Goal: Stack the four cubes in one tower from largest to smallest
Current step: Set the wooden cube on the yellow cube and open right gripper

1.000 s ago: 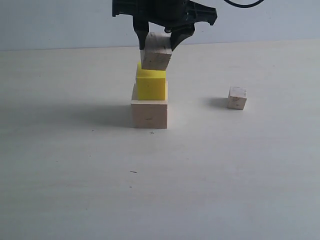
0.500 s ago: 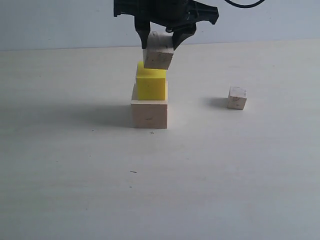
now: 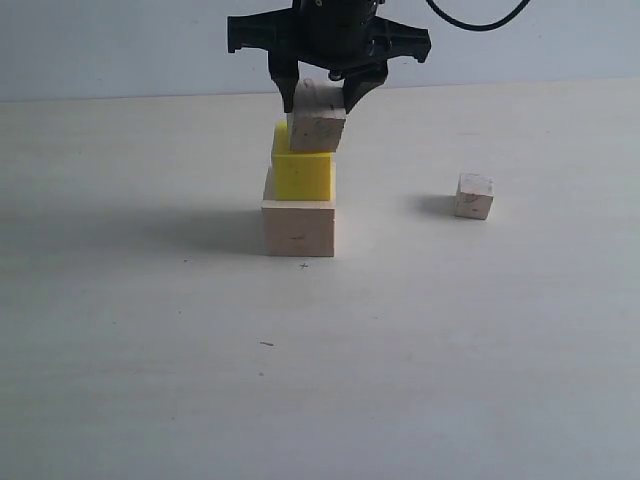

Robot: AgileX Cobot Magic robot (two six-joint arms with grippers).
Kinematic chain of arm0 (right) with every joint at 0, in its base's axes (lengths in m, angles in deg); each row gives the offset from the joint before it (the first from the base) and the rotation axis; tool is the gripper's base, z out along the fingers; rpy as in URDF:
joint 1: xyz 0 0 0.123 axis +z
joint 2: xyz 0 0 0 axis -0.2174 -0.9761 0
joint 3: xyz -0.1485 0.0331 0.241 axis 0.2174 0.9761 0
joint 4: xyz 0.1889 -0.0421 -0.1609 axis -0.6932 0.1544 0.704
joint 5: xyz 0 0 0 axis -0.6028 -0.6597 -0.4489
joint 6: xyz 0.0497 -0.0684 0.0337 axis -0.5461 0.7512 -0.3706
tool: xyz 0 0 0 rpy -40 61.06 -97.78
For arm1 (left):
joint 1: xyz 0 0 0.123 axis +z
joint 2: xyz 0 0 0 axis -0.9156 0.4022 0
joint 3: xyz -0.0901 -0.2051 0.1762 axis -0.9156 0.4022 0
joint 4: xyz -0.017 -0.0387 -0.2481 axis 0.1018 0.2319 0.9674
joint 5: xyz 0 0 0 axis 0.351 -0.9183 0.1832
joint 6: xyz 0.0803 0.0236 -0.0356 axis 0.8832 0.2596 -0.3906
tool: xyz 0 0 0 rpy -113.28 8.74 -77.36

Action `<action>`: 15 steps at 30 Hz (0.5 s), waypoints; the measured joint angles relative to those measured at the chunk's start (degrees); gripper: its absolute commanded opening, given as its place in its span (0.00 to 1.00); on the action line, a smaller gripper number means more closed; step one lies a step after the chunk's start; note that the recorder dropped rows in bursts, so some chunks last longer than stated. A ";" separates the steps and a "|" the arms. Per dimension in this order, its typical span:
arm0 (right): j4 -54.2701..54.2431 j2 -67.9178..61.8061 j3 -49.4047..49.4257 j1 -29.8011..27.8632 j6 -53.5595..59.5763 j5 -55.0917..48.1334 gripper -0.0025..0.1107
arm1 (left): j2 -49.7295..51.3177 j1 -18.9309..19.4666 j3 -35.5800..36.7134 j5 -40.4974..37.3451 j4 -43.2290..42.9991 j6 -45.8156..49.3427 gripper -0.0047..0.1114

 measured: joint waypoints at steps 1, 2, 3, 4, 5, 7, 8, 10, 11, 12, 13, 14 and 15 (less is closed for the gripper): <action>0.00 0.00 0.00 0.00 0.10 0.00 0.02 | 0.00 0.00 0.00 0.00 0.00 0.00 0.04; 0.00 0.00 0.00 0.00 0.34 0.00 0.02 | 0.00 0.00 0.00 0.00 0.00 0.00 0.04; -0.11 0.00 0.00 0.00 0.34 0.00 0.02 | 0.00 0.00 0.00 0.00 0.00 0.00 0.04; -0.11 0.00 0.00 0.00 0.70 0.00 0.02 | 0.00 0.00 0.00 0.00 0.00 0.00 0.04; -0.11 0.00 0.00 0.00 0.81 0.00 0.02 | 0.00 0.00 0.00 0.00 0.00 0.00 0.04; -0.11 0.00 0.00 0.00 1.09 0.00 0.02 | 0.00 0.00 0.00 0.00 0.00 0.00 0.04; -0.11 0.00 0.00 0.00 1.19 0.00 0.02 | 0.00 0.00 0.00 0.00 0.00 0.00 0.04; -0.11 0.00 0.00 0.00 1.30 0.00 0.02 | 0.00 0.00 0.00 0.00 0.00 0.00 0.04; -0.11 0.00 0.00 0.00 1.30 0.00 0.02 | 0.00 0.00 0.00 0.00 0.00 0.00 0.04; -0.18 0.00 0.00 0.00 1.54 0.00 0.02 | 0.00 0.00 0.00 0.00 0.00 0.00 0.04; -0.18 0.00 0.00 0.00 1.70 0.00 0.02 | 0.00 0.00 0.00 0.00 0.00 0.00 0.04; -0.23 0.00 0.00 0.00 1.97 0.00 0.02 | 0.00 0.00 0.00 0.00 0.00 0.00 0.04; -0.33 0.00 0.00 0.00 1.97 0.00 0.02 | 0.00 0.00 0.00 0.00 0.00 0.00 0.04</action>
